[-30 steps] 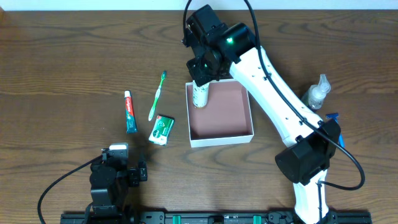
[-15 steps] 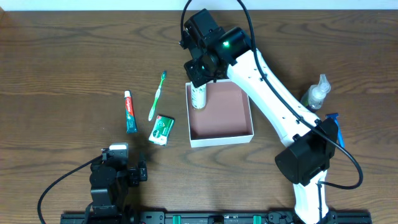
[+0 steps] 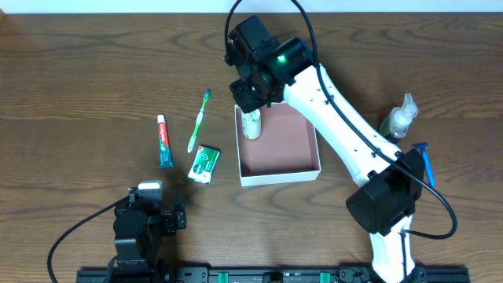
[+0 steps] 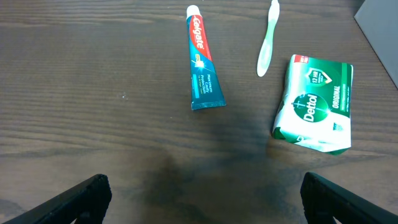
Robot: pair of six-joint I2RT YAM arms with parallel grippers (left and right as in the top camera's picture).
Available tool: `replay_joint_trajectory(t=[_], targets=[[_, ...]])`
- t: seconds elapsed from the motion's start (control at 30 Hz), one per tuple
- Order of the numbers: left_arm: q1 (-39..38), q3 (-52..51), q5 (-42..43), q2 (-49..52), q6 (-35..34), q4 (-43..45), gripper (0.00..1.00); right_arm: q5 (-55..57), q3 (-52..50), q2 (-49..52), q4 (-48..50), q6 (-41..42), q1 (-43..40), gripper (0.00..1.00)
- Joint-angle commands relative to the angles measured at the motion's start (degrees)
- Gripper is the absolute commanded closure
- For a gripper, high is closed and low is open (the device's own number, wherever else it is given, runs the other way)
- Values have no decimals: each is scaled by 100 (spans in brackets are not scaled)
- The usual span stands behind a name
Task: Pack container
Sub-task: 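Lower the bottle into the box and open the right gripper, then move the right gripper to the clear foam bottle and grasp it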
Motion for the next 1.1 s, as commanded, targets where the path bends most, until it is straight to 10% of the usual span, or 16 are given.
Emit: replay_joint_trajectory(t=[0.0,0.6,1.07], targets=[[13,-66,-4,-37,13,17,2,15,26,-361,-28,-24,44,56],[13,-66,-4,-37,13,17,2,1836,59,-3040,-994,693,-767,1],[13,-66,-2,-37,13,17,2,2352,-332,-3751,-2839,1180,-3082,1]])
